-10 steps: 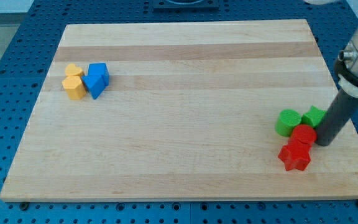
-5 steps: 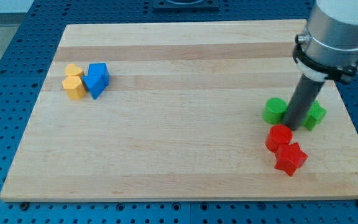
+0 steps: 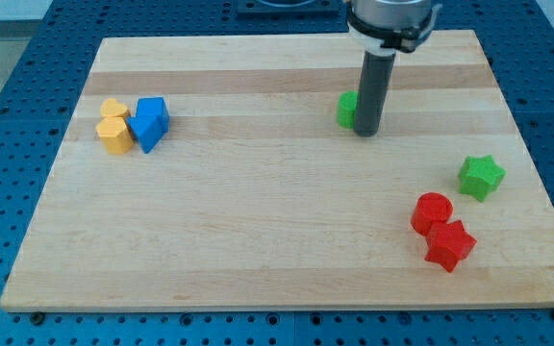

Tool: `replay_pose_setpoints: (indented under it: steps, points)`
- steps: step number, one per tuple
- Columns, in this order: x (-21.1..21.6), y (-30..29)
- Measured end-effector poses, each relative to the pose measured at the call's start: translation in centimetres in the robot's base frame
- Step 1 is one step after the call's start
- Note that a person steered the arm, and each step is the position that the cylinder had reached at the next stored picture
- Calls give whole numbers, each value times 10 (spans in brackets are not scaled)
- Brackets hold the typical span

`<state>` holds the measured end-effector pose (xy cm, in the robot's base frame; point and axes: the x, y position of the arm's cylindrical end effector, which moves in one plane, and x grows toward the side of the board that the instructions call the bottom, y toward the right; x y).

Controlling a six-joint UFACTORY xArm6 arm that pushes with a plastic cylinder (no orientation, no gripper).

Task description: Move the green circle towards top left side

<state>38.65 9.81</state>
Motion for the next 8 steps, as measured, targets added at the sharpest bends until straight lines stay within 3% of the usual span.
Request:
replay_pose_setpoints:
  steps: [3, 6, 8]
  points:
    - [-69, -32]
    - [-85, -105]
    - [-120, -123]
